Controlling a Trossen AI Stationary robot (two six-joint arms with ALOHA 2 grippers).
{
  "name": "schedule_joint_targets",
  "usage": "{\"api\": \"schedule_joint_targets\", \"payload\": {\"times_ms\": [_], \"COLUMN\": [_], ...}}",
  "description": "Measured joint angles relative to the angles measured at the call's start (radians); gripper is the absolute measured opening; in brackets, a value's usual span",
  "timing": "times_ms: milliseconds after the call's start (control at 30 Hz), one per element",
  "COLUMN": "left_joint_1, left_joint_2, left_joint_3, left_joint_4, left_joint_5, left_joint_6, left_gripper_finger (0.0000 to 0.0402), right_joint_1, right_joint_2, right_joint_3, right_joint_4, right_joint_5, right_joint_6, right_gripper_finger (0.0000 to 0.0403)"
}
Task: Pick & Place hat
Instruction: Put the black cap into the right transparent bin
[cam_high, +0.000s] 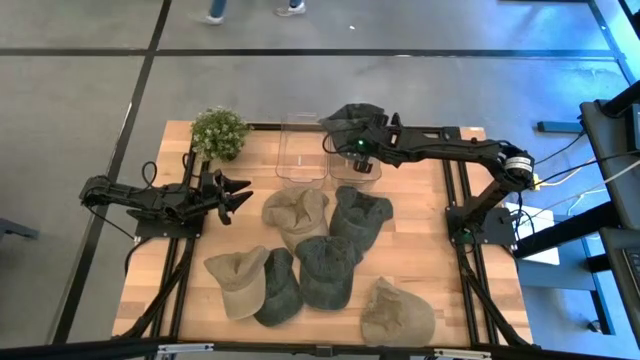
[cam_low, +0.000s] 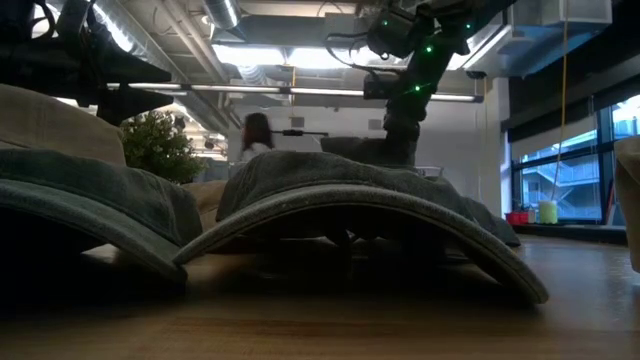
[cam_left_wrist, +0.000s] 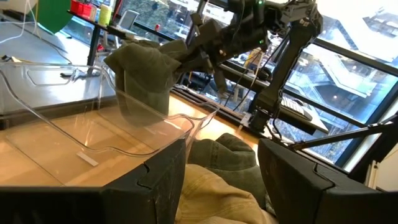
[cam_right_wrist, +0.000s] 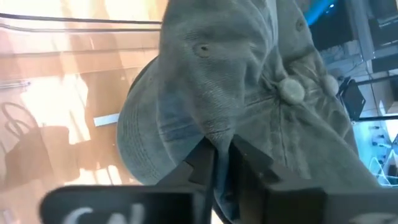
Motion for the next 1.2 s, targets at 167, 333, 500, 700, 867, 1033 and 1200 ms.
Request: {"api": "schedule_joint_targets", "payload": {"times_ms": [167, 333, 500, 700, 867, 1033, 1200], "left_joint_1": [0.0, 0.0, 0.0, 0.0, 0.0, 0.0, 0.0], "left_joint_2": [0.0, 0.0, 0.0, 0.0, 0.066, 0.202, 0.327], "left_joint_3": [0.0, 0.0, 0.0, 0.002, 0.008, 0.077, 0.134], "left_joint_4": [0.0, 0.0, 0.0, 0.003, 0.07, 0.021, 0.014], "left_joint_5": [0.0, 0.0, 0.0, -0.029, -0.022, -0.052, -0.032], "left_joint_6": [0.0, 0.0, 0.0, -0.07, -0.059, 0.008, 0.009], "left_gripper_finger": [0.0196, 0.0196, 0.0196, 0.0196, 0.0196, 0.0196, 0.0196], "right_joint_1": [0.0, 0.0, 0.005, 0.005, 0.005, 0.002, 0.001], "right_joint_2": [0.0, -0.005, -0.034, -0.133, -0.249, -0.327, -0.357], "right_joint_3": [0.0, 0.018, 0.07, 0.119, 0.131, 0.131, 0.131], "right_joint_4": [0.0, -0.018, -0.047, -0.08, -0.079, -0.073, -0.126], "right_joint_5": [0.0, 0.003, 0.004, 0.004, 0.004, 0.002, -0.123], "right_joint_6": [0.003, 0.003, 0.008, 0.094, 0.125, 0.168, 0.17], "right_gripper_finger": [0.0117, 0.0171, 0.0191, 0.0192, 0.0193, 0.0193, 0.0193]}}
